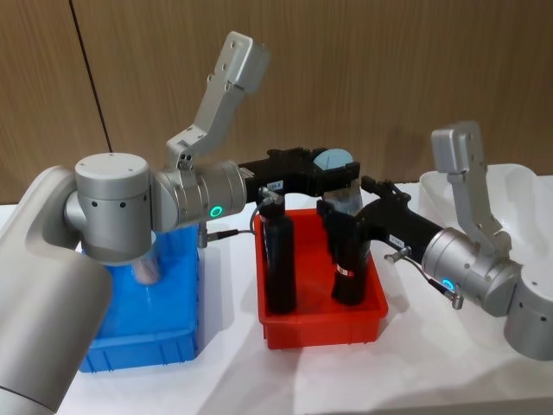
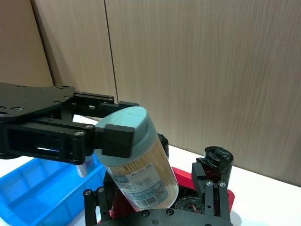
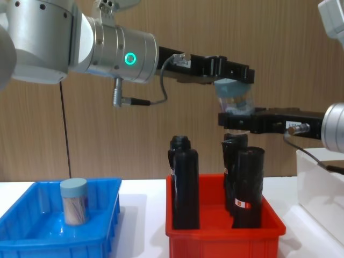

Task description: Pick the cotton swabs from the blue box and place them into the white box.

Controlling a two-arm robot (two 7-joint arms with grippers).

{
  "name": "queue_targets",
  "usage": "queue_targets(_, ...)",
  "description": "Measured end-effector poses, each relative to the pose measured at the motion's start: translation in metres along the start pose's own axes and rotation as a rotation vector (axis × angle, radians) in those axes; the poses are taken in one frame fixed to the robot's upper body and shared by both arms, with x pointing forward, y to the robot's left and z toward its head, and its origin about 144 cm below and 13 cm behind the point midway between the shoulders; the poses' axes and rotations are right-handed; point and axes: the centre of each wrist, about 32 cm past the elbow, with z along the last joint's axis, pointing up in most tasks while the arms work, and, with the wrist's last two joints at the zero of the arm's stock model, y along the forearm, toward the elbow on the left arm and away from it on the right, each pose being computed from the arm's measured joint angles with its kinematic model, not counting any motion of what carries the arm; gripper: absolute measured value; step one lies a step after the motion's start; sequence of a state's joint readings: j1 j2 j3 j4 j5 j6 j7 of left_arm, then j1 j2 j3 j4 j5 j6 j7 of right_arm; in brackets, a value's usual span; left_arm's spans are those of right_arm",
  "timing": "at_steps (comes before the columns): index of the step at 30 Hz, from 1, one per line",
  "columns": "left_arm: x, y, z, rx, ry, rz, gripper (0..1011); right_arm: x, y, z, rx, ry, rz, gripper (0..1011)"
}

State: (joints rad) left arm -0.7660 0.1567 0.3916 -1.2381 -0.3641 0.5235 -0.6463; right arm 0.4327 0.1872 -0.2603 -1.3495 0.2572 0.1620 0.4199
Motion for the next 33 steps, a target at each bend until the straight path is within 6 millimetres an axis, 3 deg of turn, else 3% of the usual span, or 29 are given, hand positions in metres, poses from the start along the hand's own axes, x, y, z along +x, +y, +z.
queue_targets(33, 0.0, 0.0, 0.0, 0.0, 0.0, 0.0, 670, -0.006, -0.011, -0.001, 0.017, -0.036, 0.053, 1002)
